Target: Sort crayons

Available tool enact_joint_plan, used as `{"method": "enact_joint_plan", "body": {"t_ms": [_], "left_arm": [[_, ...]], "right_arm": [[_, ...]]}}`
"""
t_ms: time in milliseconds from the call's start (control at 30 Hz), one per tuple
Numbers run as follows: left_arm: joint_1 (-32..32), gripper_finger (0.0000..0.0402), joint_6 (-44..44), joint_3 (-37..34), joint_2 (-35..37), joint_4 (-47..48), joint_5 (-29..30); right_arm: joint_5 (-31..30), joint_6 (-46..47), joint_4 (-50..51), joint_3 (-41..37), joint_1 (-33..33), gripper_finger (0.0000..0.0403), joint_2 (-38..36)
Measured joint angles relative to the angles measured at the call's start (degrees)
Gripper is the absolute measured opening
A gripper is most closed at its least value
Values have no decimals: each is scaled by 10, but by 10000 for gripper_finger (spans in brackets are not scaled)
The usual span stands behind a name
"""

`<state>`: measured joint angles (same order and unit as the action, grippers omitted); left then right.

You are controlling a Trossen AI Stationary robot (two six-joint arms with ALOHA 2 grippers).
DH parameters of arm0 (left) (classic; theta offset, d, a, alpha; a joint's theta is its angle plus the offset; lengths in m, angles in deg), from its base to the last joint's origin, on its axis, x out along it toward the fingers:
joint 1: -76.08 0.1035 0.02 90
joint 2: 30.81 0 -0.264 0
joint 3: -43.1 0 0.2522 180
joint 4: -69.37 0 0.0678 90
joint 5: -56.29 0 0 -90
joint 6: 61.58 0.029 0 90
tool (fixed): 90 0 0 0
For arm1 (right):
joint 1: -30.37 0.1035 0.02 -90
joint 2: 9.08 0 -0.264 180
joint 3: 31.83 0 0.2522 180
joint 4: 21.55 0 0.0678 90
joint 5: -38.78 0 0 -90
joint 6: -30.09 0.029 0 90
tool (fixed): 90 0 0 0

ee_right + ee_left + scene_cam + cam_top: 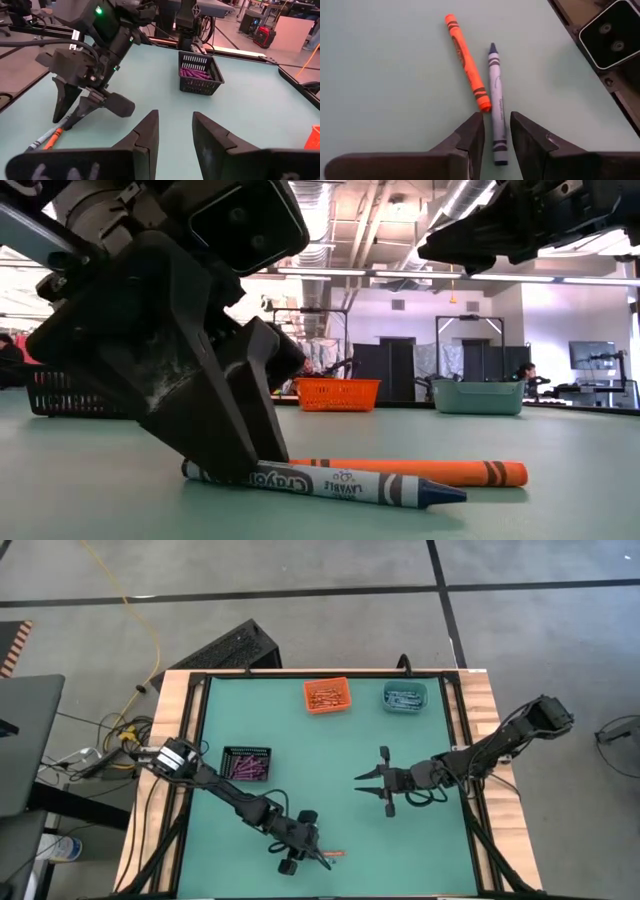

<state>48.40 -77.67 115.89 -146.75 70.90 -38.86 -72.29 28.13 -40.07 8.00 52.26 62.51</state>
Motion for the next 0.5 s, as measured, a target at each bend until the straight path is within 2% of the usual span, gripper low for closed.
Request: {"method": "enact_joint_plan", "body": {"t_ms": [100, 300, 500], "left_arm": [[0, 72, 17, 1, 5, 19, 8], [-1, 12, 55, 0, 30, 85, 58], [0, 13, 81, -3, 69, 110, 88]], "right_arm": [[0, 0, 2, 0, -3, 118, 0], [0, 0, 3, 0, -7, 118, 0], [0, 0, 4, 0, -7, 118, 0]]}}
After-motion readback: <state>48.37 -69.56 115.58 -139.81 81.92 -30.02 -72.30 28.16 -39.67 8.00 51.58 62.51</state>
